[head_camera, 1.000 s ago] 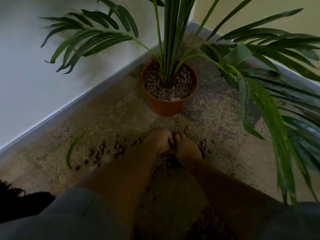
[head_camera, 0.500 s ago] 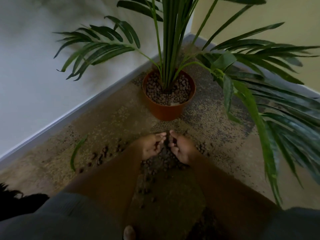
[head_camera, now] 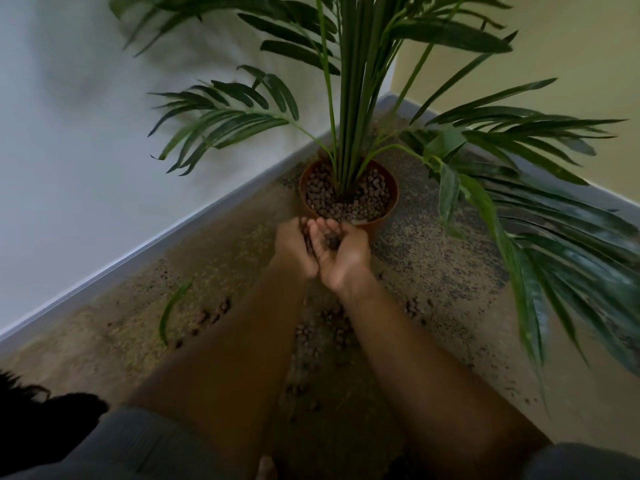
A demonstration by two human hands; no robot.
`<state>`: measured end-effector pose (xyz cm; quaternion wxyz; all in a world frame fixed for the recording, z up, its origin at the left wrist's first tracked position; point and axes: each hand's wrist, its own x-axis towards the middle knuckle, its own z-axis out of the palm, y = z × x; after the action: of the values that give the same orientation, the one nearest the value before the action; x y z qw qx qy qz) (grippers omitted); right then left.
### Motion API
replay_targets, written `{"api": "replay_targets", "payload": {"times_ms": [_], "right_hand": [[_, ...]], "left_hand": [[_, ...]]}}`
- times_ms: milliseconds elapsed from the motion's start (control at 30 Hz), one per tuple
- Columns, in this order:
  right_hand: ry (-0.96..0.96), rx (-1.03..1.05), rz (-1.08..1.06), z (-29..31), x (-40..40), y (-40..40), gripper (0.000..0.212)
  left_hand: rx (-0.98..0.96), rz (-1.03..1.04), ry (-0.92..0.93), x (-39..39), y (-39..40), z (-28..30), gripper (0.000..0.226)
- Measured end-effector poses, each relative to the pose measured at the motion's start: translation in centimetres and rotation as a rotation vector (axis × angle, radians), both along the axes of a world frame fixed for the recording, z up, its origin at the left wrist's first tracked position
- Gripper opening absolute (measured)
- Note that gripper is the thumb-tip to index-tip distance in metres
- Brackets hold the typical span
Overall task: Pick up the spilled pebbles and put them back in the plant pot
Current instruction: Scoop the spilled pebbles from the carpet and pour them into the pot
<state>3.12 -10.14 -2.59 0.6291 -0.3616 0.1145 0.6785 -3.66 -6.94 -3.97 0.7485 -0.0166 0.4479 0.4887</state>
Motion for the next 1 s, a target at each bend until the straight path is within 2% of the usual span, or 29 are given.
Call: {"api": "replay_targets", "payload": {"times_ms": [133,233,300,433,500,567,733,833,933,1000], "right_hand": [[-0.086,0.012,-0.088,3.4,0.6,1.5,0.033],[-0.173,0.018,-0.052,5.1,1.6,2.5,0.037],[-0.16,0.02,-0.022,5.9,2.2,2.7,0.043],[-0.221,0.159,0.028,5.0,4.1,2.6,0.051],[-0.131,0.182,0.007,4.4,5.0,2.6,0.048],[-0.142,0.16,-0.023,4.0,5.4,2.4,0.045],[-0.658,-0.067,-0.142,1.4,6.1,0.8,0.03],[-1.084,-0.202,-0.178,-1.9,6.8,-0.9,0.013],[-1.376,-0.342,-0.02,-5.0,7.6,-2.6,0.017],[-1.527,-0.381,0.227,-7.0,8.3,-3.0,0.027]], "left_hand": [[0.08,0.003,0.042,1.2,1.4,3.7,0.035],[0.1,-0.01,0.11,2.1,1.8,4.9,0.043],[0.12,-0.045,0.113,2.6,1.7,5.2,0.042],[0.161,-0.089,0.099,3.0,1.7,5.2,0.034],[0.194,-0.12,0.064,2.9,1.6,5.4,0.041],[0.191,-0.113,0.062,2.8,1.4,5.2,0.05],[0.153,0.009,0.182,1.5,0.0,2.6,0.049],[0.078,0.043,0.291,0.8,-0.8,0.6,0.047],[0.052,-0.006,0.396,0.4,-1.5,-1.8,0.043],[0.037,-0.107,0.58,0.1,-2.1,-3.7,0.039]]}}
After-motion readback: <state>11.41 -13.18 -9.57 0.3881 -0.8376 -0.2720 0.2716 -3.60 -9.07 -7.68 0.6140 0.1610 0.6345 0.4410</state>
